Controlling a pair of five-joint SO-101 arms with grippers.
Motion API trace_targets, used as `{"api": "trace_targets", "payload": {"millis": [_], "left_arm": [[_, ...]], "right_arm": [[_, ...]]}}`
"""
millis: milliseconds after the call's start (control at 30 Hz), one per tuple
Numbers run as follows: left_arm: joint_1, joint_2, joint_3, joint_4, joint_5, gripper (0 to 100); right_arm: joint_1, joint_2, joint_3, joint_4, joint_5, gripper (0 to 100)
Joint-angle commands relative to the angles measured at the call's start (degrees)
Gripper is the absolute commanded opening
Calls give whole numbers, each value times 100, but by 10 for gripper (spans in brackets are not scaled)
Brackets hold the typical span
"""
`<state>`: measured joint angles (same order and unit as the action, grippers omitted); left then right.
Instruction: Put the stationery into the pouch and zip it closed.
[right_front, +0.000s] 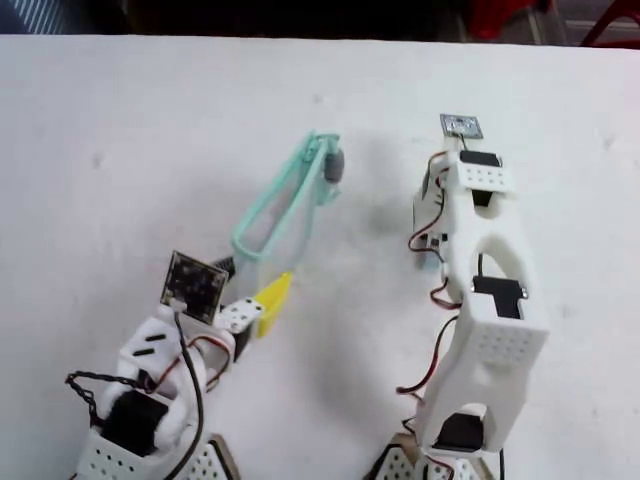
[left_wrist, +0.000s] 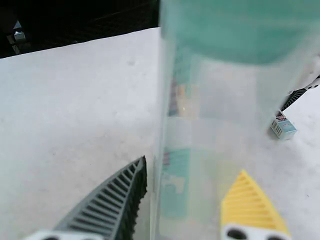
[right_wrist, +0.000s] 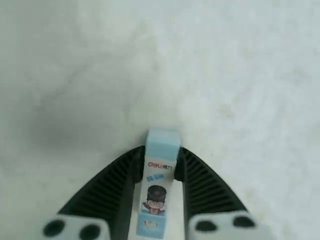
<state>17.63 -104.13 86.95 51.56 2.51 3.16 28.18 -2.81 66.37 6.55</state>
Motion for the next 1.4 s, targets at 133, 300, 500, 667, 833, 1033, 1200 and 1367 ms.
{"api": "trace_targets", "payload": {"millis": [133,300,500,667,833,1033,1200,1367], "left_arm": [[-57,-22,-246,-9,53,241],[-57,-22,-246,-9,88,241],[-57,-22,-246,-9,79,241],[-57,-22,-246,-9,62,241],[-57,-22,-246,-9,62,241],[-57,-22,-246,-9,97,241],[-31,-22,-246,-9,97,241],[-31,-22,-246,-9,97,241]], "right_arm": [[-13,-884,607,-330,-35,16],[-22,-1807,1697,-1095,-18,16],[-251,-2932,2945,-1903,-9,16],[-391,-3521,3569,-2290,-9,16],[-400,-3881,3930,-2536,0,16],[-497,-4330,4299,-2651,299,17],[-585,-5015,4993,-3134,316,17],[-585,-5719,5635,-3600,316,17]]}}
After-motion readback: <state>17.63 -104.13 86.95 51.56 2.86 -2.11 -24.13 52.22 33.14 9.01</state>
